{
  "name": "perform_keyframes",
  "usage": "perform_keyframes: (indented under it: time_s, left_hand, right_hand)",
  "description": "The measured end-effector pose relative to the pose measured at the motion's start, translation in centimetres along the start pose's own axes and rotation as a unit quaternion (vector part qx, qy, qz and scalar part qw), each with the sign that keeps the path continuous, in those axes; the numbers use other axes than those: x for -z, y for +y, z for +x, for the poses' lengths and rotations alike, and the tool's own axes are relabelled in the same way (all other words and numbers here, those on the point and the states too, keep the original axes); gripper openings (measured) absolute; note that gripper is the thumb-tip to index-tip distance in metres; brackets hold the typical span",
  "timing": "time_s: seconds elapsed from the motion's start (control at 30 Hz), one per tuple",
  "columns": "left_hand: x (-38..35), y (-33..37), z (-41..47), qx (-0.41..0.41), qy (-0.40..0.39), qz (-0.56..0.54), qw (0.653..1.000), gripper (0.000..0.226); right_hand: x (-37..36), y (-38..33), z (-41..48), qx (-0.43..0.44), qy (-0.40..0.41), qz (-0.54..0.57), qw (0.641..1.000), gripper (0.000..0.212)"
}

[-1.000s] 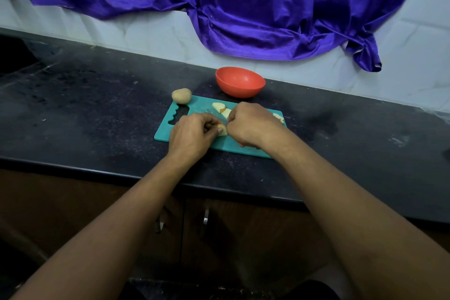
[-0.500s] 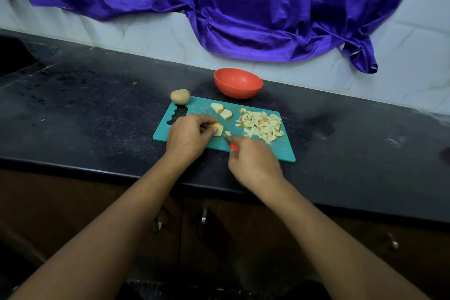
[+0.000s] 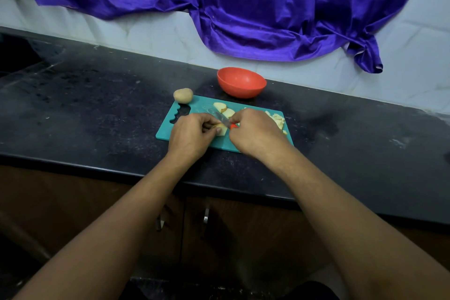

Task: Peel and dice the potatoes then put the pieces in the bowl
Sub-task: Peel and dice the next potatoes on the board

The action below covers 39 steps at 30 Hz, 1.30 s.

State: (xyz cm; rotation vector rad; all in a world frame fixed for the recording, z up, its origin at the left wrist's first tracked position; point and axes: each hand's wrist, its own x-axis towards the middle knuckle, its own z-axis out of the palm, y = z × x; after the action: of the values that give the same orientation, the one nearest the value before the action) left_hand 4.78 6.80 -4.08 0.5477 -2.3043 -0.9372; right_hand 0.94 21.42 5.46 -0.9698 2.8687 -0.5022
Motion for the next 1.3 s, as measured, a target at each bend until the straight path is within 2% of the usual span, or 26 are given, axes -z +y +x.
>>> perform_keyframes:
  time_s: [0.27, 0.4, 0.47, 0.57, 0.67, 0.8, 1.07, 1.3]
  left_hand:
    - [-0.2, -0.3, 0.2, -0.006, 0.006, 0.001, 1.0, 0.016]
    - [-0.3, -0.4, 0.6, 0.009, 0.01, -0.001, 1.0, 0.02]
    - [-0.3, -0.4, 0.6, 0.01, 0.01, 0.002, 1.0, 0.021]
    - [-0.2, -0.3, 0.4, -0.001, 0.006, -0.001, 1.0, 0.023]
    - [0.1, -0.4, 0.3, -0.002, -0.003, 0.01, 1.0, 0.026]
    - [0.1, -0.4, 0.1, 0.001, -0.005, -0.004, 1.0, 0.026]
    - [0.2, -0.3, -0.1, 0.002, 0.011, -0.034, 0.999, 0.016]
    - [0.2, -0.4, 0.1, 0.008, 0.006, -0.035, 0.999, 0.013]
  right_hand:
    - [-2.8, -0.7, -0.6, -0.002, 0.025, -0.048, 0.999, 0.03]
    - [-5.9, 0.3, -3.3, 0.028, 0.036, -0.081, 0.996, 0.054]
    - [-6.3, 0.8, -3.3, 0.036, 0.047, -0.086, 0.994, 0.057]
    - [-5.5, 1.1, -2.9, 0.036, 0.029, -0.075, 0.996, 0.054]
    - [-3.4, 1.3, -2.0, -0.002, 0.007, 0.018, 1.0, 0.044]
    - [-1.2, 1.0, -0.9, -0.004, 0.043, 0.054, 0.998, 0.036]
    - [-0.7, -0.8, 0.2, -0.003, 0.009, 0.009, 1.0, 0.033]
    - [-2.6, -1.9, -0.5, 0.006, 0.03, -0.071, 0.997, 0.035]
